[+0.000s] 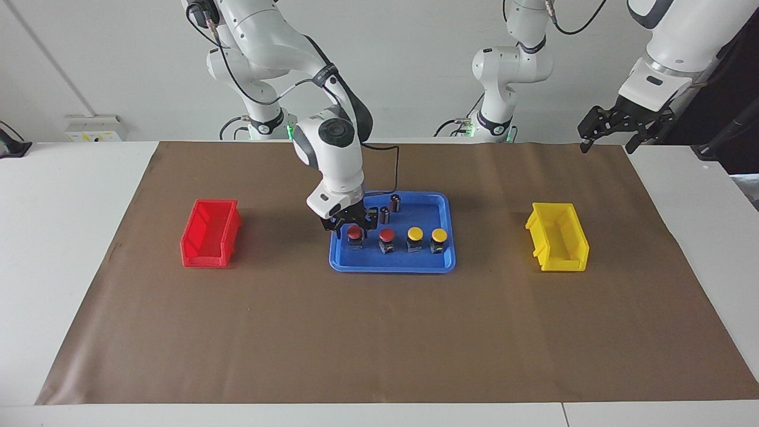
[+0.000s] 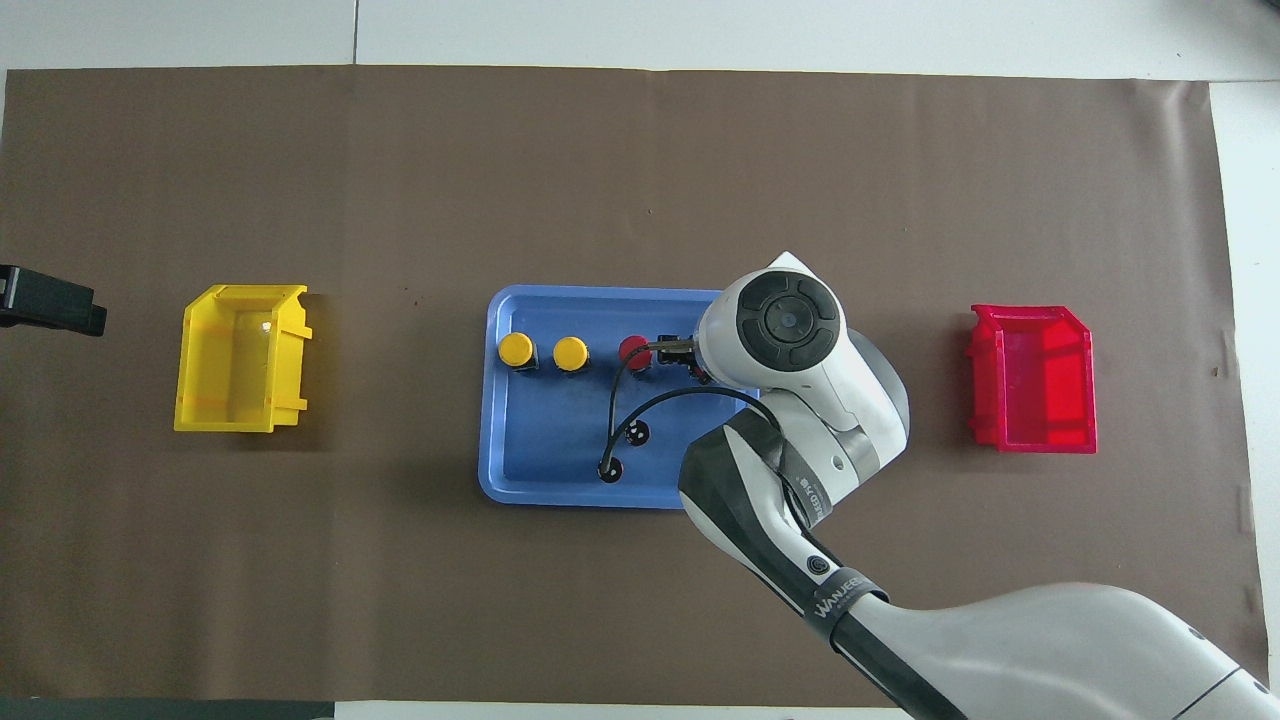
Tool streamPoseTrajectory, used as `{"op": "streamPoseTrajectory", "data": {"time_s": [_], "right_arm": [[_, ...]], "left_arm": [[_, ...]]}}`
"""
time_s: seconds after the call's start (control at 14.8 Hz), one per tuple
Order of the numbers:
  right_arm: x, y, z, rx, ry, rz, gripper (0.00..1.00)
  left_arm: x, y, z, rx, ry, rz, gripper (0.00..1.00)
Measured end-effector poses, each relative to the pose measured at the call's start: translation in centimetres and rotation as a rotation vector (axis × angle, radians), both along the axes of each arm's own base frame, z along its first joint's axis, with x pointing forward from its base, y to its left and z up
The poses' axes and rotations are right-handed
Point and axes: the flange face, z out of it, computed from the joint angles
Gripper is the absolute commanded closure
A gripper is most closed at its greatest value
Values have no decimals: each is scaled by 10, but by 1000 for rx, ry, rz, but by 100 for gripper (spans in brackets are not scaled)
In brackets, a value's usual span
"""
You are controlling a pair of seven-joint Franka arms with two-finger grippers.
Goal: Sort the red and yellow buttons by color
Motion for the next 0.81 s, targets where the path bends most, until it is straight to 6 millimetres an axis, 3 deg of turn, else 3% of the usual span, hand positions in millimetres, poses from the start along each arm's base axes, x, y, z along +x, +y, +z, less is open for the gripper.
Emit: {"op": "streamPoseTrajectory", "data": {"time_s": [0.2, 0.41, 0.54, 0.68, 0.81], "right_arm": [[0, 1, 0, 0, 0, 1, 75], [-3, 7, 4, -8, 9, 11, 78], [7, 0, 24, -36, 28, 7, 78], [28, -26, 65, -73, 55, 39, 78], [45, -88, 111, -111, 81, 96, 78]], "left_arm": [[0, 0, 0, 0, 0, 0, 0], [0, 0, 0, 0, 0, 0, 0], [0, 0, 0, 0, 0, 0, 0], [0, 0, 0, 0, 0, 0, 0], [0, 0, 0, 0, 0, 0, 0]]}}
